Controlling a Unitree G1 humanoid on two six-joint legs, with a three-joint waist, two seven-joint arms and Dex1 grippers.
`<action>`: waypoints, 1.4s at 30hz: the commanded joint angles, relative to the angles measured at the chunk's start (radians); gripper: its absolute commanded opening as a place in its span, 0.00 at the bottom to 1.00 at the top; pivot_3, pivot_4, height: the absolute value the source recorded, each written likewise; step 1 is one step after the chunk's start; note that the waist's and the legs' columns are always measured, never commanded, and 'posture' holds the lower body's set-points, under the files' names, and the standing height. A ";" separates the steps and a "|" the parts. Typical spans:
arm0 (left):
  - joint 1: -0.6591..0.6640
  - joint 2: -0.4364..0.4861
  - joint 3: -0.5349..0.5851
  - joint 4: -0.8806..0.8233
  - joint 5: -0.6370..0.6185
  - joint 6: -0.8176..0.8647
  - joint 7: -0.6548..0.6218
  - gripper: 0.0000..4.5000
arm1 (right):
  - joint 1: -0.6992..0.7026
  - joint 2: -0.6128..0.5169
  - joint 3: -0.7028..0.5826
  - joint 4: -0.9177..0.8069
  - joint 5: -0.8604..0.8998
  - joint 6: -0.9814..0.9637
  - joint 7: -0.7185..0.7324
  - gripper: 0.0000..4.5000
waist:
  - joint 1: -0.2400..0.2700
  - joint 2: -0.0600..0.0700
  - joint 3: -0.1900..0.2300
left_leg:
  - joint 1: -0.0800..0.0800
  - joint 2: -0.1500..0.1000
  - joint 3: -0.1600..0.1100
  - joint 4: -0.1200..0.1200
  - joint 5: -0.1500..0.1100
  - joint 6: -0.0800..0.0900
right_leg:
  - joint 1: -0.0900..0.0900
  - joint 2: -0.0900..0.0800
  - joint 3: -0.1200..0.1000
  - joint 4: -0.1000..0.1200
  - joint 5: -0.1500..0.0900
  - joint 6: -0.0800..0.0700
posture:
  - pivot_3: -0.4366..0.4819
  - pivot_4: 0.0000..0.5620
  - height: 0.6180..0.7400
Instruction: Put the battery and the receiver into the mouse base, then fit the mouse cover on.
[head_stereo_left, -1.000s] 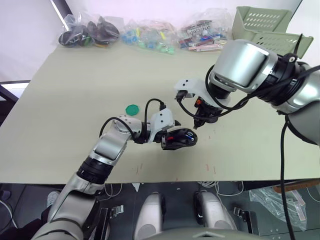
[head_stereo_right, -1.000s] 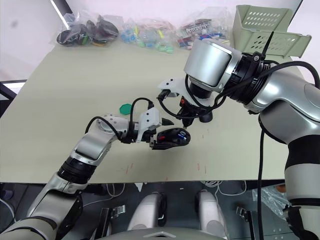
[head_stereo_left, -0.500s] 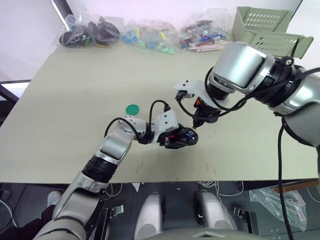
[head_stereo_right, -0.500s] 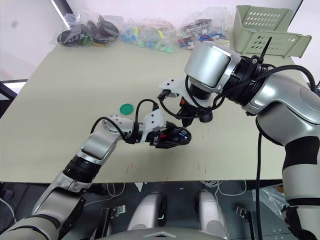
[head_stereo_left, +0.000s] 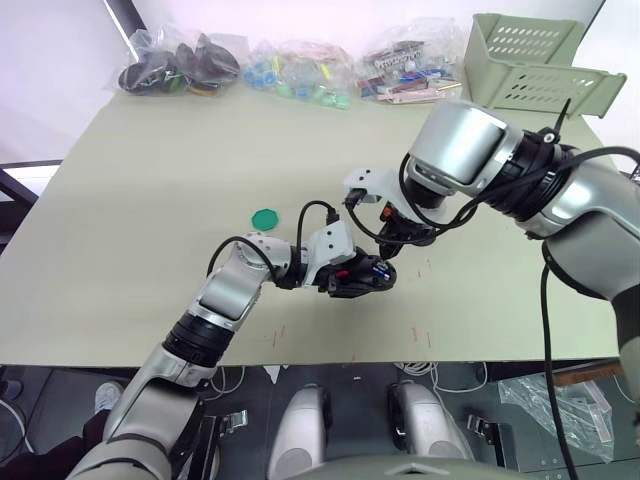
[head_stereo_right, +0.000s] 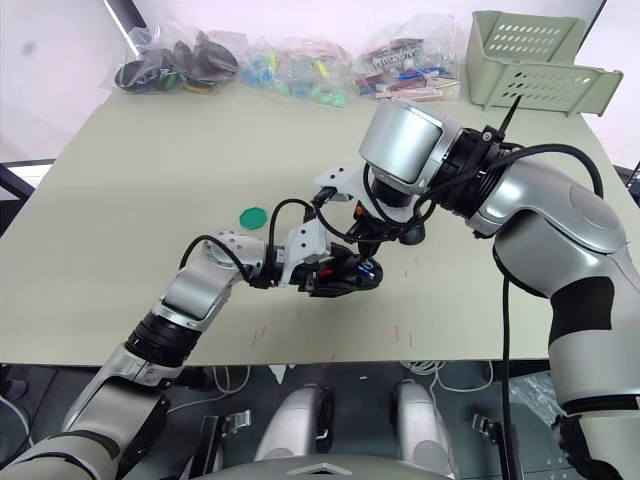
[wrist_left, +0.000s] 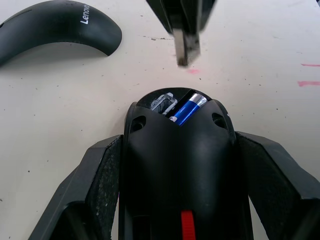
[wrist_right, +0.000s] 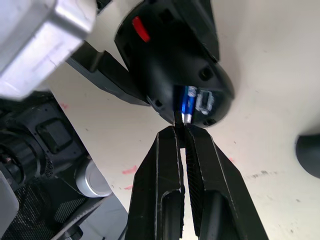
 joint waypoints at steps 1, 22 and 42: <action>0.003 0.005 0.009 -0.018 -0.009 -0.003 -0.011 0.71 | -0.006 0.005 -0.046 0.000 -0.009 0.004 -0.009 0.00 | 0.000 0.000 0.000 | 0.000 0.000 0.000 0.000 0.000 0.000 | 0.000 0.000 0.000 0.000 0.000 0.000 | 0.48 0.27 1.00; -0.008 0.004 0.008 -0.005 -0.008 -0.007 -0.023 0.66 | 0.045 0.054 -0.066 0.061 -0.044 -0.028 -0.046 0.00 | -0.001 0.000 0.000 | 0.001 0.000 0.000 0.000 0.000 0.000 | 0.000 0.000 0.000 0.002 0.000 0.000 | 0.48 0.27 1.00; -0.012 -0.002 0.007 0.012 -0.002 -0.016 -0.025 0.66 | 0.085 0.073 -0.056 0.109 -0.109 -0.089 -0.035 0.00 | -0.001 0.000 0.000 | 0.001 0.000 -0.001 0.001 0.000 0.000 | 0.000 0.000 0.000 0.003 0.000 0.000 | 0.48 0.27 1.00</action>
